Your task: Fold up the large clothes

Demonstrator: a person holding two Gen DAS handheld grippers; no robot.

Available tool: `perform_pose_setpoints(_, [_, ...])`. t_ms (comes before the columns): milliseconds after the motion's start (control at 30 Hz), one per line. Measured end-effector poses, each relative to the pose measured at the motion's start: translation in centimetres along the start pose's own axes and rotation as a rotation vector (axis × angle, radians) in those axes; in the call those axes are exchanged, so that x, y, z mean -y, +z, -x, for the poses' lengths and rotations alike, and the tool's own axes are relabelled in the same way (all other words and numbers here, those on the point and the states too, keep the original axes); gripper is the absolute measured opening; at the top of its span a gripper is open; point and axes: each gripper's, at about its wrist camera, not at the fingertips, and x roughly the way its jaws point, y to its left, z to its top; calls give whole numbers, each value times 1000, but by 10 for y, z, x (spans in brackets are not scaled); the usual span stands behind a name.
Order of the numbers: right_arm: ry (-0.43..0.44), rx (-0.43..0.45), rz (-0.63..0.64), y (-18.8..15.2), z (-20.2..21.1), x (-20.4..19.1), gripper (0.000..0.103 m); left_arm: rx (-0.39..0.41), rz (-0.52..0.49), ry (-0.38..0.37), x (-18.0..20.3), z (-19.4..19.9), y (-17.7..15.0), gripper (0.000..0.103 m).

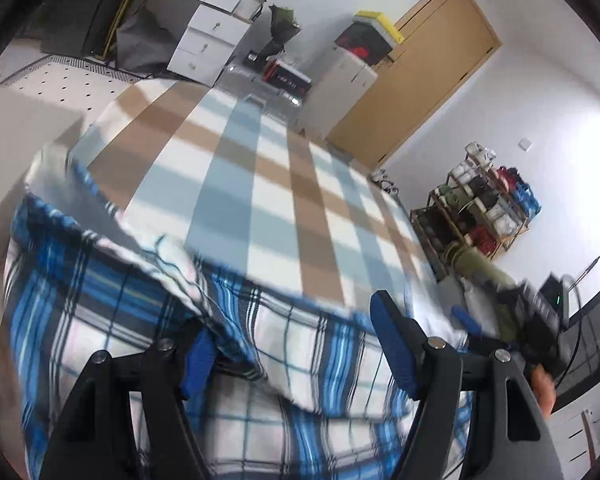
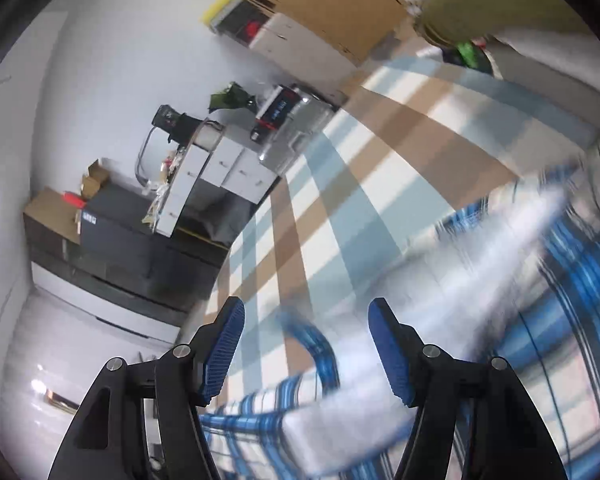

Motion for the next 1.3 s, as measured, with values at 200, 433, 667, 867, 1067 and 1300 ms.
perform_pose_setpoints(200, [-81,18,39,-11,28,10,65,20,64,71,-20,-23,26,67])
perform_pose_setpoints(433, [-23,-205,-13,-35,18,29,65,137,47,102,-17,20,18,67])
perform_pose_setpoints(667, [11,-86,71,-18,0,-3,65,114,-2,106,-18,55,-7,67])
perform_pose_setpoints(867, [-86,-58,152,-28,20,-4,65,92,-137,209,-20,89,-44,67])
perform_pose_setpoints(1067, [-60,-115,252,-64,31,-22,66,87,-113,316,-41,115,-74,67])
perform_pose_setpoints(1300, [-44,-168,354,-101,29,-40,66,37,137,247,-69,136,-117,67])
